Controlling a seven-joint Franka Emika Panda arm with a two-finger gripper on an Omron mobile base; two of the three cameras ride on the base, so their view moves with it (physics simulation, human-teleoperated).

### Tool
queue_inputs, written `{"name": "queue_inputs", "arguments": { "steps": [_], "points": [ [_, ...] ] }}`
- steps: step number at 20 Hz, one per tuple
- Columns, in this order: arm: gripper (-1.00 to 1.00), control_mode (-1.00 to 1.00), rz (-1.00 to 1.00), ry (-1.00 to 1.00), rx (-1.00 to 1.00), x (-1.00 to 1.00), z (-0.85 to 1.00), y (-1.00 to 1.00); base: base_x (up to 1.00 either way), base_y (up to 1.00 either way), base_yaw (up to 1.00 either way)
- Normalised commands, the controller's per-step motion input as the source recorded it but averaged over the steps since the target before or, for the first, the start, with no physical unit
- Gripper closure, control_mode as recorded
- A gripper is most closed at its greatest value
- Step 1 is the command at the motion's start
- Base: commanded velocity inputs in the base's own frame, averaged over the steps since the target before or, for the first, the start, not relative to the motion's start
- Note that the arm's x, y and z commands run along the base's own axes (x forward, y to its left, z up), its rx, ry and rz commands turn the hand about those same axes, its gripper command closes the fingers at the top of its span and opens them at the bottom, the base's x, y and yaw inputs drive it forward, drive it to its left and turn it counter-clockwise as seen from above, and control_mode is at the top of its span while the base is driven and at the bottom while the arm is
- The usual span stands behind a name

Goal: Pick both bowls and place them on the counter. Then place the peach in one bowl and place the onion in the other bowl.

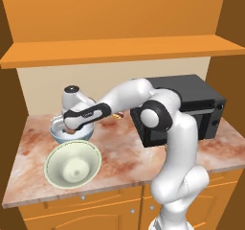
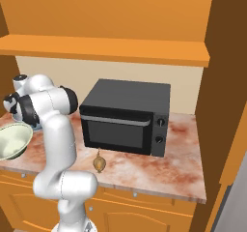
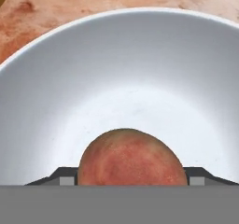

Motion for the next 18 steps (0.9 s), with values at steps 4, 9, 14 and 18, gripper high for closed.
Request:
{"name": "queue_inputs", "arguments": {
  "steps": [4,9,14,18],
  "points": [
    [1.0,-1.0,0.03,0.04,-0.02,0.07,-0.14,0.04,0.0,0.0,0.0],
    [1.0,-1.0,0.04,0.02,-0.03,0.07,-0.15,0.02,0.0,0.0,0.0],
    [1.0,-1.0,0.04,0.02,-0.03,0.13,-0.09,0.0,0.0,0.0,0.0],
    [1.0,-1.0,0.05,0.0,-0.02,0.01,-0.01,0.0,0.0,0.0,0.0]
  ]
}}
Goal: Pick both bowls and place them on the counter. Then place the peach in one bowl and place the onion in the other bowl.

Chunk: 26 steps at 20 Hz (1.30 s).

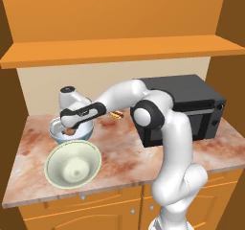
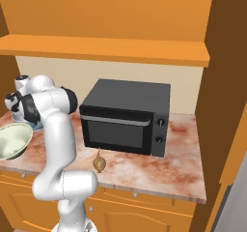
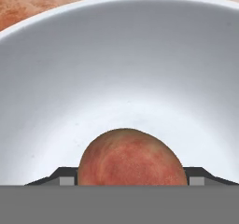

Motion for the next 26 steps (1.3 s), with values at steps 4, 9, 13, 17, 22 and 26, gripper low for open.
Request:
{"name": "queue_inputs", "arguments": {
  "steps": [4,9,13,17,22,26],
  "points": [
    [-1.0,-1.0,0.05,0.0,-0.03,0.01,0.0,0.0,0.0,0.0,0.0],
    [-1.0,-1.0,0.04,0.0,-0.03,0.0,0.0,-0.03,0.0,0.0,0.0],
    [-1.0,-1.0,0.03,0.0,0.0,0.0,0.0,-0.09,0.0,0.0,0.0],
    [-1.0,-1.0,0.02,0.0,0.0,0.0,0.09,-0.09,0.0,0.0,0.0],
    [-1.0,-1.0,0.02,0.0,0.0,-0.06,0.22,-0.16,0.0,0.0,0.0],
    [-1.0,-1.0,0.0,-0.01,0.0,-0.2,0.22,-0.26,0.0,0.0,0.0]
  ]
}}
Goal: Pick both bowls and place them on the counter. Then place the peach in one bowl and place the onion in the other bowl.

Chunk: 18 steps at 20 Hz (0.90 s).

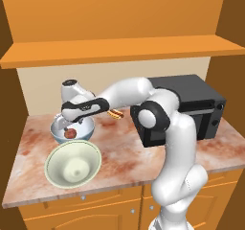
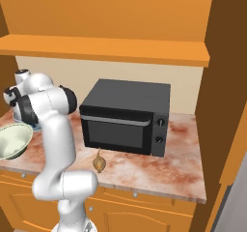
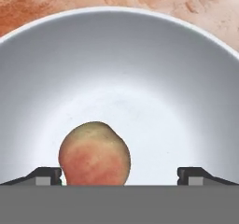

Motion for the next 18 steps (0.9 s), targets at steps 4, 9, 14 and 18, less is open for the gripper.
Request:
{"name": "queue_inputs", "arguments": {
  "steps": [4,9,14,18],
  "points": [
    [-1.0,-1.0,0.0,-0.05,0.02,-0.34,0.08,-0.23,0.0,0.0,0.0],
    [-1.0,-1.0,0.0,-0.17,0.03,-0.43,0.03,-0.17,0.0,0.0,0.0],
    [-1.0,-1.0,0.0,-0.25,0.07,-0.37,0.11,-0.14,0.0,0.0,0.0],
    [-1.0,-1.0,0.0,-0.14,0.1,-0.33,0.44,-0.23,0.0,0.0,0.0]
  ]
}}
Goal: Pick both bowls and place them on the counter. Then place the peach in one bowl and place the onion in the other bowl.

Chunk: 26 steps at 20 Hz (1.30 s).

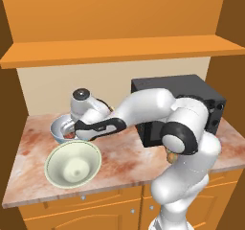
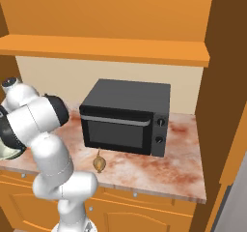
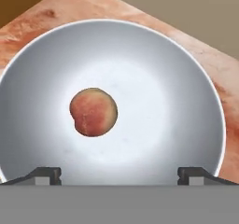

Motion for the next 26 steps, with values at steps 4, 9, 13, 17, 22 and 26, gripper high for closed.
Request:
{"name": "queue_inputs", "arguments": {
  "steps": [4,9,13,17,22,26],
  "points": [
    [-1.0,-1.0,0.0,-0.09,0.1,-0.39,0.59,-0.3,0.0,0.0,0.0],
    [-1.0,-1.0,0.0,-0.03,0.11,-0.47,0.5,-0.36,0.0,0.0,0.0],
    [-1.0,-1.0,0.0,-0.03,0.08,-0.52,0.44,-0.35,0.0,0.0,0.0],
    [-1.0,-1.0,0.0,-0.06,0.07,-0.59,0.43,-0.37,0.0,0.0,0.0],
    [-1.0,-1.0,0.0,-0.1,0.08,-0.69,0.35,-0.4,0.0,0.0,0.0],
    [-1.0,-1.0,0.0,-0.05,0.01,-0.61,0.42,-0.35,0.0,0.0,0.0]
  ]
}}
